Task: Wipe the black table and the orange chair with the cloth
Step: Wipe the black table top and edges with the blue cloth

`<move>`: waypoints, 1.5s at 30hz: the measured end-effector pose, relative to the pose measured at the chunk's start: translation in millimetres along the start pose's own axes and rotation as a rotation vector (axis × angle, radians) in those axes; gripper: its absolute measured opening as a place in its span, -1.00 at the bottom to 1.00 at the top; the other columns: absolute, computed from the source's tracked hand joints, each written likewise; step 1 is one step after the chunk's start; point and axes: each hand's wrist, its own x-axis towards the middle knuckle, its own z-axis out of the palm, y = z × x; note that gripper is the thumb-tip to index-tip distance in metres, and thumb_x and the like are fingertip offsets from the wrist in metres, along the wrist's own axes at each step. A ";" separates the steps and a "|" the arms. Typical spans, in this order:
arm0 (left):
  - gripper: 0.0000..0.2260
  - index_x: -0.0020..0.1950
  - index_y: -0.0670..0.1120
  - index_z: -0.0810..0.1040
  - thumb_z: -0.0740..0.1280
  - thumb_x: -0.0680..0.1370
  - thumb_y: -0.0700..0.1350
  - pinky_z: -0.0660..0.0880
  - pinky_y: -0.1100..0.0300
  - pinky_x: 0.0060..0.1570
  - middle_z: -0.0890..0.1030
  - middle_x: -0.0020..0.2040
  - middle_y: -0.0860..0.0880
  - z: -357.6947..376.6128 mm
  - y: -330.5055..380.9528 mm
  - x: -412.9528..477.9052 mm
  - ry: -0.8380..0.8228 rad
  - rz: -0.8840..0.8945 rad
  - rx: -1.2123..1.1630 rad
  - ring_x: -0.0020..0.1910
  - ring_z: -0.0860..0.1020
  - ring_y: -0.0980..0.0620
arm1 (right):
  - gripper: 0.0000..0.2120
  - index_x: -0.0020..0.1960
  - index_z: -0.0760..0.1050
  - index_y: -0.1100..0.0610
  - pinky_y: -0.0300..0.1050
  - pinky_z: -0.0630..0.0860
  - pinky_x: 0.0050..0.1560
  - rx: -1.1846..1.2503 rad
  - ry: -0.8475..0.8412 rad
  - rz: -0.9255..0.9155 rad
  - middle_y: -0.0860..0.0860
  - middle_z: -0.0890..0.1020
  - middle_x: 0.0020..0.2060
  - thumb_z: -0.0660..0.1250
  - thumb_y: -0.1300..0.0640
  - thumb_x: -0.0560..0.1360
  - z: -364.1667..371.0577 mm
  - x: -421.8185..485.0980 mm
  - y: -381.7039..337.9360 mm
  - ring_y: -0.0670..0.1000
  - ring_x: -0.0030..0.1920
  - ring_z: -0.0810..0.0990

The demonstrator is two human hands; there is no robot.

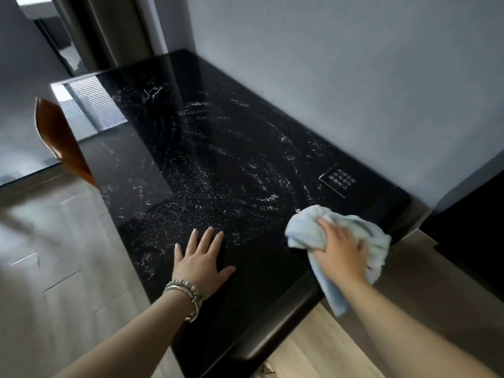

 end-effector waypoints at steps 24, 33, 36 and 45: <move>-0.17 0.55 0.02 -0.15 0.22 0.48 0.31 -0.01 -0.26 0.44 -0.16 0.55 0.07 -4.4 2.2 20.0 -0.110 0.025 -0.051 0.53 -0.19 -0.07 | -0.41 0.43 0.15 -0.19 -0.02 0.08 0.37 0.000 -0.257 -0.256 -0.17 0.18 0.44 -0.01 -0.16 0.39 -2.0 -59.8 -39.7 -0.06 0.42 0.17; -0.01 0.54 0.08 -0.15 0.44 0.35 0.23 -0.04 -0.37 0.37 -0.23 0.54 0.09 -21.7 27.3 57.4 -0.194 -0.037 -0.124 0.51 -0.26 -0.13 | -0.57 0.32 0.16 -0.18 0.07 0.19 0.36 0.058 -0.113 -0.120 -0.11 0.36 0.35 0.06 -0.15 0.46 9.8 -6.0 -29.5 0.02 0.33 0.32; -0.08 0.54 0.11 -0.12 0.40 0.38 0.23 -0.03 -0.36 0.39 -0.21 0.54 0.07 -23.9 39.3 68.6 -0.183 -0.024 -0.128 0.51 -0.25 -0.11 | -0.56 0.34 0.22 -0.15 0.07 0.26 0.31 0.016 -0.044 -0.075 -0.10 0.40 0.30 0.15 -0.12 0.48 4.0 24.7 8.2 0.02 0.30 0.36; -0.07 0.52 0.14 -0.10 0.42 0.36 0.25 0.02 -0.41 0.34 -0.20 0.54 -0.05 -32.3 91.7 101.4 -0.181 -0.237 -0.223 0.49 -0.23 -0.26 | -0.50 0.44 0.18 -0.07 0.11 0.26 0.31 -0.003 -0.043 0.093 0.09 0.33 0.37 0.17 0.03 0.51 -15.3 53.3 6.2 0.20 0.32 0.31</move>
